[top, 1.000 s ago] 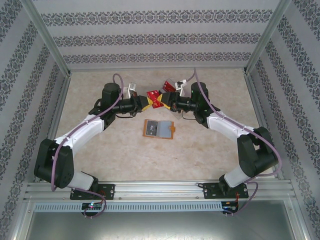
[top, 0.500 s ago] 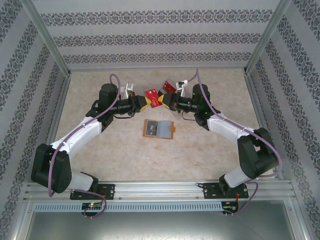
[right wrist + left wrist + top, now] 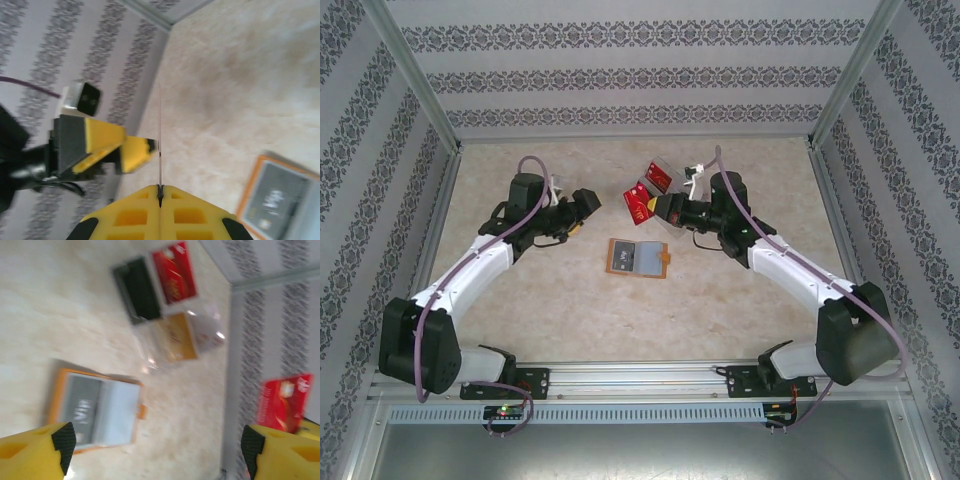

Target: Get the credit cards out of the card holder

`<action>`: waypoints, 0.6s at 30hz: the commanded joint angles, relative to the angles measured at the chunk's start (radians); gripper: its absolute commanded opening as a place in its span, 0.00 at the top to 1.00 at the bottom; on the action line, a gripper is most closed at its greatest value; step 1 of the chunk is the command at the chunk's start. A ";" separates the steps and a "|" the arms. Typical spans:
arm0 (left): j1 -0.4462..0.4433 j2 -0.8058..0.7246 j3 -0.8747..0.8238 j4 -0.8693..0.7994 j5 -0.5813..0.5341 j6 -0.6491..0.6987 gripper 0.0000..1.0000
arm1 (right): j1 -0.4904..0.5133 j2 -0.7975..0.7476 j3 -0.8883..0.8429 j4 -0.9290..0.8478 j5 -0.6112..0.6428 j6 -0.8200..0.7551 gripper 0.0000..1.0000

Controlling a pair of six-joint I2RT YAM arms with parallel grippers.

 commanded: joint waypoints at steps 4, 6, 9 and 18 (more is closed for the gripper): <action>0.090 -0.053 -0.067 -0.179 -0.176 0.192 0.00 | 0.013 0.038 0.181 -0.369 0.343 -0.435 1.00; 0.109 -0.062 -0.081 -0.203 -0.185 0.218 0.01 | 0.012 0.088 0.245 -0.401 0.411 -0.508 1.00; 0.128 -0.073 -0.088 -0.232 -0.186 0.253 0.01 | -0.005 0.181 0.361 -0.436 0.415 -0.599 1.00; 0.163 -0.027 -0.053 -0.255 -0.147 0.316 0.01 | -0.065 0.463 0.683 -0.512 0.352 -0.773 1.00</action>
